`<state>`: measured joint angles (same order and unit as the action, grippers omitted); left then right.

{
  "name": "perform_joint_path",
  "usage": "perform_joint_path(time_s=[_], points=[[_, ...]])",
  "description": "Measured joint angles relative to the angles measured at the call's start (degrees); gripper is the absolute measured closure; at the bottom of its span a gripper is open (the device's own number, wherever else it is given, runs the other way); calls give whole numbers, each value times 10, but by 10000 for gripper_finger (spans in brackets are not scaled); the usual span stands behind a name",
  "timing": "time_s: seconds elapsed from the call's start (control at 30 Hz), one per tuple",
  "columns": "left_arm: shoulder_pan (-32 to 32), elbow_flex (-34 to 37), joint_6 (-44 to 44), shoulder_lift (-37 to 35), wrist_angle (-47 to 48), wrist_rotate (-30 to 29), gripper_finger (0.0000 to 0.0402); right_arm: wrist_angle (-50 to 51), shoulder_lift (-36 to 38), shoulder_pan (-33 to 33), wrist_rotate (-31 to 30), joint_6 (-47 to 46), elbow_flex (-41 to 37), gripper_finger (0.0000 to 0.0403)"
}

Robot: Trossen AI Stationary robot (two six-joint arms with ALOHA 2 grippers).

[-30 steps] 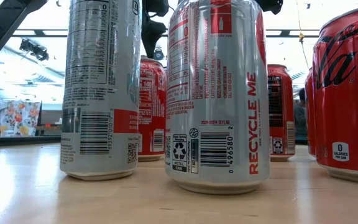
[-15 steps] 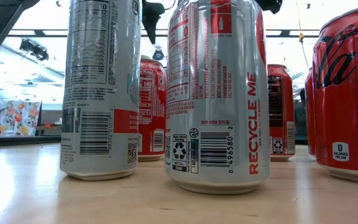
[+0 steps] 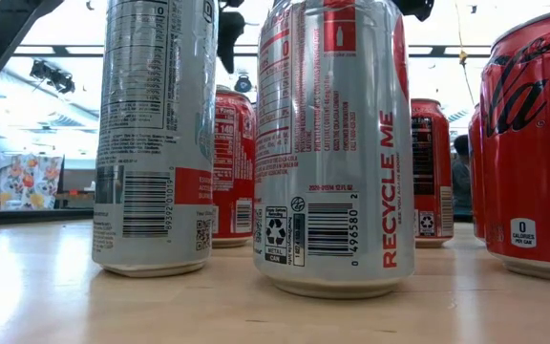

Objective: Place canned beverage on shelf
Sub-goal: Put the left silver soda can on the shelf

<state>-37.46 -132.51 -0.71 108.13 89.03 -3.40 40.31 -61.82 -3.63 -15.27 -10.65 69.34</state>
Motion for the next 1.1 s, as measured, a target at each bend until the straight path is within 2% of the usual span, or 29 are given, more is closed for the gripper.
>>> perform_joint_path(time_s=[0.43, 0.93, 1.1], points=[[-14, 48, -15, 0, -28, 70, 17, 0, 0, -9, -12, -12, 0, 152], [14, 56, 11, 3, -24, 16, 18, 0, 0, -8, -12, -7, 0, 152], [14, 56, 34, 3, -24, 11, 34, 0, 0, -8, -12, -3, 0, 152]])
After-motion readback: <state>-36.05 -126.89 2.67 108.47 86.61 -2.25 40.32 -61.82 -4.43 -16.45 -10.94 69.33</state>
